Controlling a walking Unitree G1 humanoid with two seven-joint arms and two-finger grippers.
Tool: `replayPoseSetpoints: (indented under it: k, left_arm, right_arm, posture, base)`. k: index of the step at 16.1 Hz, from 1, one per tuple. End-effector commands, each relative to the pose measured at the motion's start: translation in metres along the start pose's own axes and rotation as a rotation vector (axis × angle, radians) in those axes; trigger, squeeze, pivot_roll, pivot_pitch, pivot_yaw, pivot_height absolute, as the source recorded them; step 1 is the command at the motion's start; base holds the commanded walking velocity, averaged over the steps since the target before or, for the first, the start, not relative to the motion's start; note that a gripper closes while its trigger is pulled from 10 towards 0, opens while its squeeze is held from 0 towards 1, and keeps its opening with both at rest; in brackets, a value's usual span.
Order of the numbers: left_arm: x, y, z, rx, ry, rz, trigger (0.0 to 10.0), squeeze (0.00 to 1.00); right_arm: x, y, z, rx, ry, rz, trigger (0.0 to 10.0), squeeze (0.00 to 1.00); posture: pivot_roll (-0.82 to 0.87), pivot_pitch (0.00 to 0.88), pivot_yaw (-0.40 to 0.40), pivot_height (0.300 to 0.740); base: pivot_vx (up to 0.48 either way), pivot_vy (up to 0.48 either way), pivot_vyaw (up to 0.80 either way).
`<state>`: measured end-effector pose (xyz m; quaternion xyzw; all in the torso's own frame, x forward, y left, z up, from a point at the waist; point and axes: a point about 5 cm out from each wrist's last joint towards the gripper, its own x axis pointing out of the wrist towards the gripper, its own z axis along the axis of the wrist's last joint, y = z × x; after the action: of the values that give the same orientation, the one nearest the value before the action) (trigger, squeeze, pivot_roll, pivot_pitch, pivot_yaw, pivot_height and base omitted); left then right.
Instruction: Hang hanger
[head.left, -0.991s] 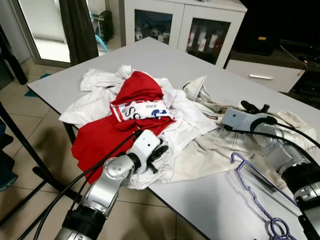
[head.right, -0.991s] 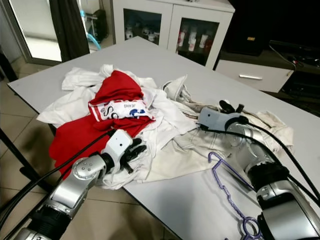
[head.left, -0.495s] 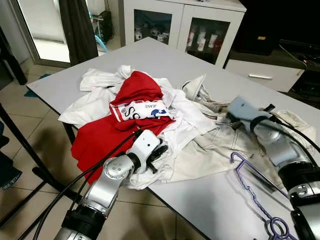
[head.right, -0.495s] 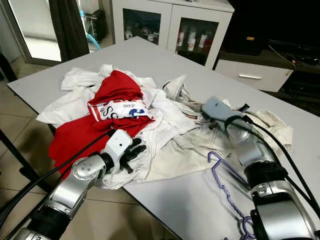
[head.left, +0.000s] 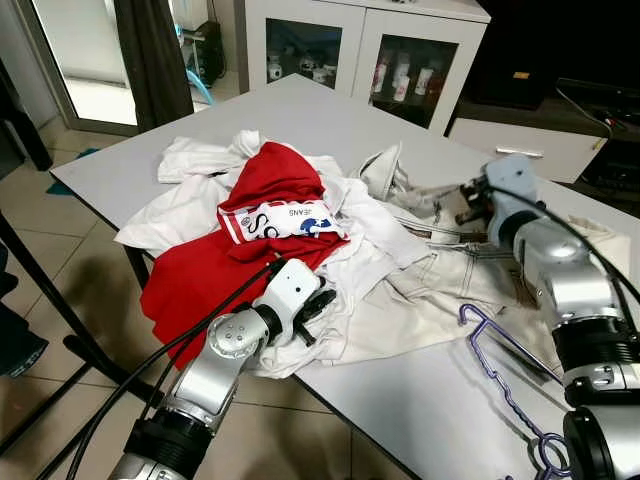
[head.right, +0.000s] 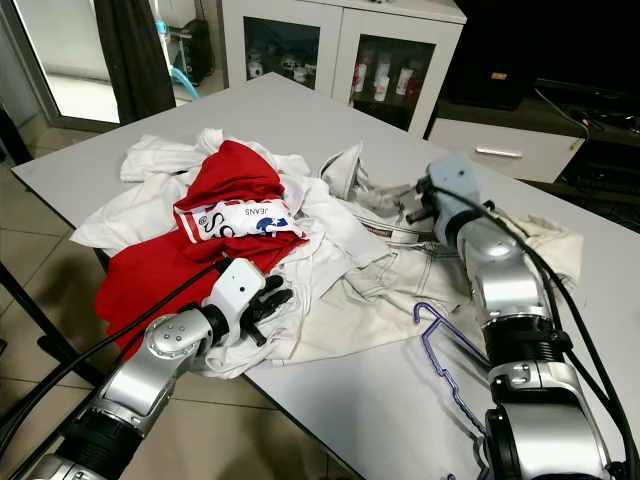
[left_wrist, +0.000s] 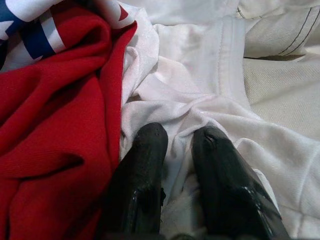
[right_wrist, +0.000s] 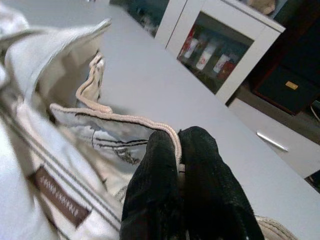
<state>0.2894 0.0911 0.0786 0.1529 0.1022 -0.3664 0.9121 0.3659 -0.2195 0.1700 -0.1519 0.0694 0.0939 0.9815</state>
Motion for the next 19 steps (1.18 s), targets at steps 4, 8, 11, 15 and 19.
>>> replayPoseSetpoints:
  k: [4, 8, 11, 15, 19]
  left_arm:
    - [0.004, 0.003, 0.011, -0.024, -0.063, 0.036, 10.0, 0.00]
    - [0.005, 0.005, 0.014, -0.027, -0.079, 0.050, 10.0, 0.00]
    - [0.005, 0.007, 0.018, -0.045, -0.116, 0.063, 10.0, 0.00]
    - [0.006, 0.011, 0.020, -0.033, -0.124, 0.096, 10.0, 0.00]
    - [0.005, 0.011, 0.023, -0.040, -0.137, 0.094, 10.0, 0.00]
  right_arm:
    - [-0.003, -0.018, 0.050, 0.067, -0.191, -0.085, 0.0, 0.00]
    - [-0.006, -0.026, 0.066, 0.070, -0.253, -0.131, 0.0, 0.00]
    - [-0.018, -0.046, 0.107, 0.097, -0.437, -0.244, 0.0, 0.00]
    - [-0.031, -0.069, 0.149, 0.089, -0.591, -0.345, 0.0, 0.00]
    - [-0.035, -0.078, 0.166, 0.082, -0.648, -0.399, 0.0, 0.00]
  posture:
    - [-0.01, 0.000, -0.073, 0.740]
    - [-0.02, 0.000, -0.072, 0.740]
    - [-0.02, 0.000, -0.071, 0.740]
    - [-0.03, 0.000, -0.063, 0.740]
    - [-0.02, 0.000, -0.064, 0.740]
  base:
    - [0.000, 0.000, 0.00]
    - [0.000, 0.000, 0.00]
    - [0.000, 0.000, 0.00]
    - [0.000, 0.000, 0.00]
    - [0.000, 0.000, 0.00]
